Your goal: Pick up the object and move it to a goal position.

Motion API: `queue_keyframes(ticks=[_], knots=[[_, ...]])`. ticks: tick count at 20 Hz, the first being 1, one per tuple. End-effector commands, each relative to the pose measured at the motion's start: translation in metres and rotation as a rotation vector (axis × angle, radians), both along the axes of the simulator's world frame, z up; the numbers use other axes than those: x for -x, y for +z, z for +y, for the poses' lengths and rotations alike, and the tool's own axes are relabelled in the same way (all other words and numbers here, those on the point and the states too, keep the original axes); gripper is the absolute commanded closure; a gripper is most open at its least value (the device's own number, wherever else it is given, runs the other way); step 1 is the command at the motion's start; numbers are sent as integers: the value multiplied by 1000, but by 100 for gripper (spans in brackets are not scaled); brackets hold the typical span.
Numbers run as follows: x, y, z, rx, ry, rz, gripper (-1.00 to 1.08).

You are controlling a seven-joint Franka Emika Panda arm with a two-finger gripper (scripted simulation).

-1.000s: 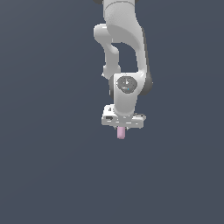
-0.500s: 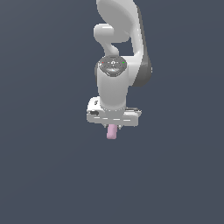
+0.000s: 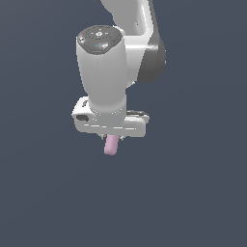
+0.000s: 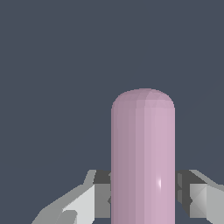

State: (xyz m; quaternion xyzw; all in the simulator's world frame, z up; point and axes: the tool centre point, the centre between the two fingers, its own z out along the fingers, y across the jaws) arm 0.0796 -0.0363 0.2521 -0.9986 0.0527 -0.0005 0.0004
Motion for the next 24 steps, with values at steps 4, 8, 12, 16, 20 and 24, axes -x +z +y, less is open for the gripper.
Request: queue_keyframes(ticks=[4,8,12,16,20,24], knots=[[-16,31,-16,0,0,1,108],[-27,48,-25,0,0,1,108],[-34,61,-32,1,0,1,108],[-39,70,-36,1,0,1,108],[-43,75,-39,1,0,1,108],[-44,77,-40,1,0,1,108]])
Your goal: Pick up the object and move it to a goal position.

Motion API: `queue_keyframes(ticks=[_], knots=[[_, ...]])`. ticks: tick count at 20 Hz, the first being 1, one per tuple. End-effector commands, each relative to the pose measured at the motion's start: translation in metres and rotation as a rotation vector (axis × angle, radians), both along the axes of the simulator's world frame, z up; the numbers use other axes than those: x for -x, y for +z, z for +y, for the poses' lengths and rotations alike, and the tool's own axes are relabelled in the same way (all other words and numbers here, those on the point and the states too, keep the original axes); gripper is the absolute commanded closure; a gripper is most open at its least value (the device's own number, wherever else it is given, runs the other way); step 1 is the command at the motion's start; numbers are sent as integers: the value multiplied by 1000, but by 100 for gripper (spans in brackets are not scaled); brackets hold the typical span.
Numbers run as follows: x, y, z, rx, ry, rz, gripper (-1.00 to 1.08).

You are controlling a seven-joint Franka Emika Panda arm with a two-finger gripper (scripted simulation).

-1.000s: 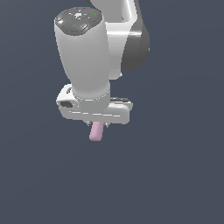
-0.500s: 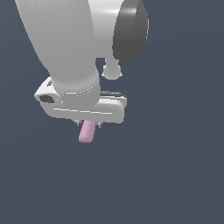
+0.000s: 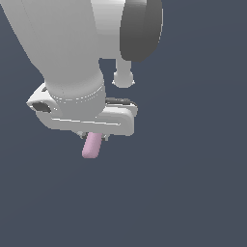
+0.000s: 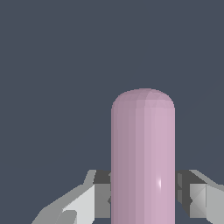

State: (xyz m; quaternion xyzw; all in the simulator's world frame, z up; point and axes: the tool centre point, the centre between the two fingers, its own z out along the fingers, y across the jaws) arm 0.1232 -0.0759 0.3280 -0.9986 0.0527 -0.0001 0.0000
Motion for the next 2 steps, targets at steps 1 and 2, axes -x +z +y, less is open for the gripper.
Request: queue_keyframes(ticks=[1,2], knots=[[-1,1,0,0,0,0,108],[-1,1,0,0,0,0,108]])
